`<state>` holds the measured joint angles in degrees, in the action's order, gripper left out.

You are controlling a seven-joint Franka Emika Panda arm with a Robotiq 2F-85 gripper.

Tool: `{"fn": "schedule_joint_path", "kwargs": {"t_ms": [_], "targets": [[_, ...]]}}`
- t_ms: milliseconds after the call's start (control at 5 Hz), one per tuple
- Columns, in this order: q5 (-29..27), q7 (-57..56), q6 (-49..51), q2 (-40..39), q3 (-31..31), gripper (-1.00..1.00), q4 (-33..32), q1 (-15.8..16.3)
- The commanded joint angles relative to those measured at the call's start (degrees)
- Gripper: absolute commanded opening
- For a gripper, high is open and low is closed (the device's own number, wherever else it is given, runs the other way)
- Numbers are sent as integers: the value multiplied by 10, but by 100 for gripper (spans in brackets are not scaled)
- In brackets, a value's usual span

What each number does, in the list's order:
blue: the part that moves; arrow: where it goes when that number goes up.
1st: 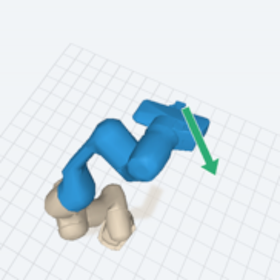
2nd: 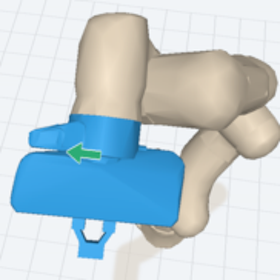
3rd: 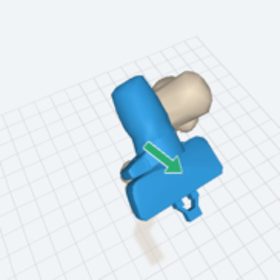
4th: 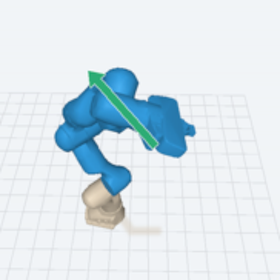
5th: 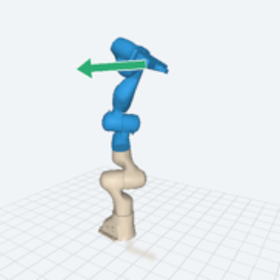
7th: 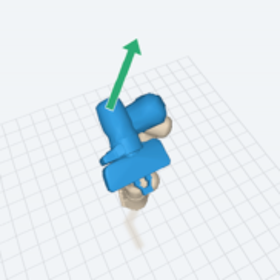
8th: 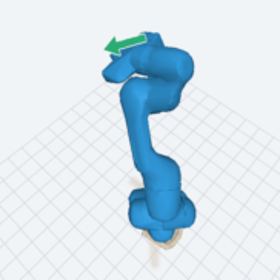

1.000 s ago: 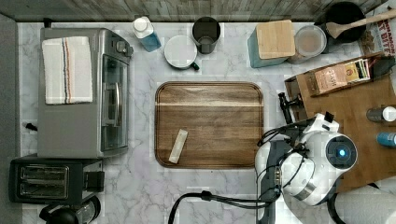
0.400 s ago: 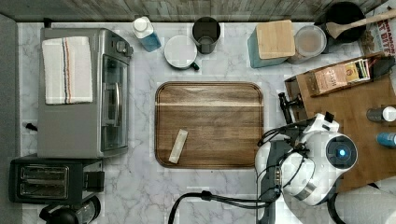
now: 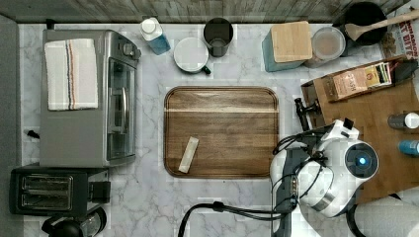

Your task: Close the drawer.

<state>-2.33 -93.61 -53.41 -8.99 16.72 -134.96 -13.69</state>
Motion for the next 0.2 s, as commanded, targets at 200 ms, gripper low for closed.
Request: {"fn": "schedule_joint_path", "kwargs": {"t_ms": [200], "targets": [[8,23,-36,13,36,-100,95,-29]]}}
